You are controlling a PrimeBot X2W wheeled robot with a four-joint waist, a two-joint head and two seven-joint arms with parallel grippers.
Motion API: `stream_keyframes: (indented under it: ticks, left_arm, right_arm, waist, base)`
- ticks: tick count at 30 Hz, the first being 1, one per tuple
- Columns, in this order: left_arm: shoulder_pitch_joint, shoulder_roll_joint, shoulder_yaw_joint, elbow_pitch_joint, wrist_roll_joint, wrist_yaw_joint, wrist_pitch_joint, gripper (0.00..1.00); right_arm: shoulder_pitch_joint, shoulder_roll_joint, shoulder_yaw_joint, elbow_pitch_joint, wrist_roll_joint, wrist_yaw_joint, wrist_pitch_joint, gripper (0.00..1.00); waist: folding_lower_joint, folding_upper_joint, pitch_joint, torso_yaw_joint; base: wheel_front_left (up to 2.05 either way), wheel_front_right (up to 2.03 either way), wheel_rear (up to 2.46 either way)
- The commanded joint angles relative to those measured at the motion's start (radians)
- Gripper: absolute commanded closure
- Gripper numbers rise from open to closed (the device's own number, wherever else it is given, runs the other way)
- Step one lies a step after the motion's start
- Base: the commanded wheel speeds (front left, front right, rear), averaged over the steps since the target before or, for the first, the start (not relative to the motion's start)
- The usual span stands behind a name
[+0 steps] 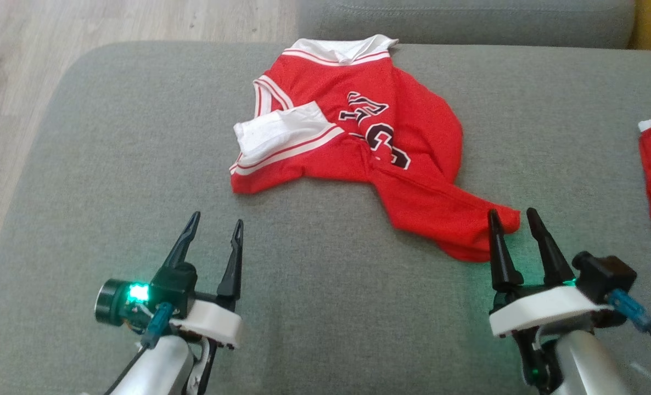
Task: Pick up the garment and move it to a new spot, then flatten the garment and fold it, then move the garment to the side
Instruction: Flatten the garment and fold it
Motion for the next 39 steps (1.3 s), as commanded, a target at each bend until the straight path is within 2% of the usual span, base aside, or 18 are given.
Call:
stream_keyframes:
  ticks: [1,7,11,21,22,23,24,32,35,39]
  left_arm:
    - [-0.054,0.018,0.032,-0.038,0.004,0.009,-0.004,0.00]
    - [-0.062,0.005,0.028,-0.055,-0.001,0.018,0.000,0.00]
    - [-0.064,-0.001,0.023,-0.058,-0.001,0.018,-0.001,0.00]
    - [-0.092,-0.002,0.027,-0.074,0.011,0.012,-0.010,0.00]
    - [-0.097,-0.003,0.029,-0.082,0.014,0.012,-0.011,0.00]
    - [-0.100,-0.005,0.033,-0.090,0.014,0.012,-0.011,0.00]
    - [-0.102,-0.007,0.037,-0.096,0.014,0.013,-0.012,0.00]
    - [-0.080,-0.006,0.054,-0.098,0.016,0.014,-0.014,0.00]
    - [-0.063,-0.009,0.063,-0.103,0.015,0.016,-0.014,0.00]
    - [-0.046,-0.017,0.070,-0.108,0.016,0.014,-0.014,0.00]
  right_arm:
    - [-0.038,-0.003,0.011,-0.019,-0.024,-0.001,0.017,0.00]
    - [-0.091,-0.003,-0.084,0.068,-0.061,-0.001,0.090,0.00]
    - [-0.118,-0.003,-0.117,0.126,-0.044,-0.001,0.123,0.00]
    - [-0.204,-0.003,-0.080,0.323,-0.081,-0.001,0.089,0.00]
    - [-0.211,-0.003,-0.066,0.337,-0.085,-0.001,0.092,0.02]
    - [-0.217,-0.003,-0.053,0.349,-0.087,-0.001,0.092,0.56]
    - [-0.222,-0.003,-0.042,0.360,-0.091,-0.001,0.091,1.00]
    - [-0.270,-0.010,-0.073,0.366,-0.170,-0.001,0.034,1.00]
    - [-0.320,-0.054,-0.100,0.334,-0.210,-0.001,0.043,1.00]
    - [-0.426,-0.150,-0.097,0.281,-0.251,-0.001,0.084,1.00]
  waist:
    - [0.0001,-0.0001,0.011,0.009]
    - [0.0001,-0.0001,0.040,0.024]
    - [0.0001,-0.0001,0.051,0.032]
    - [0.0001,-0.0001,0.075,0.048]
    - [0.0001,-0.0001,0.077,0.049]
    - [0.0001,-0.0001,0.077,0.050]
    - [0.0001,-0.0001,0.076,0.050]
    - [0.0001,-0.0001,0.023,0.037]
    - [0.0001,-0.0001,0.001,0.031]
    - [0.0001,-0.0001,-0.022,0.029]
  base:
    - [0.00,0.00,0.00]
    - [0.00,0.00,0.00]
    - [0.00,0.00,0.00]
    - [0.00,0.00,0.00]
    - [0.00,0.00,0.00]
    - [0.00,0.00,0.00]
    - [0.00,0.00,0.00]
    - [0.00,0.00,0.00]
    - [0.00,0.00,0.00]
    - [0.00,0.00,0.00]
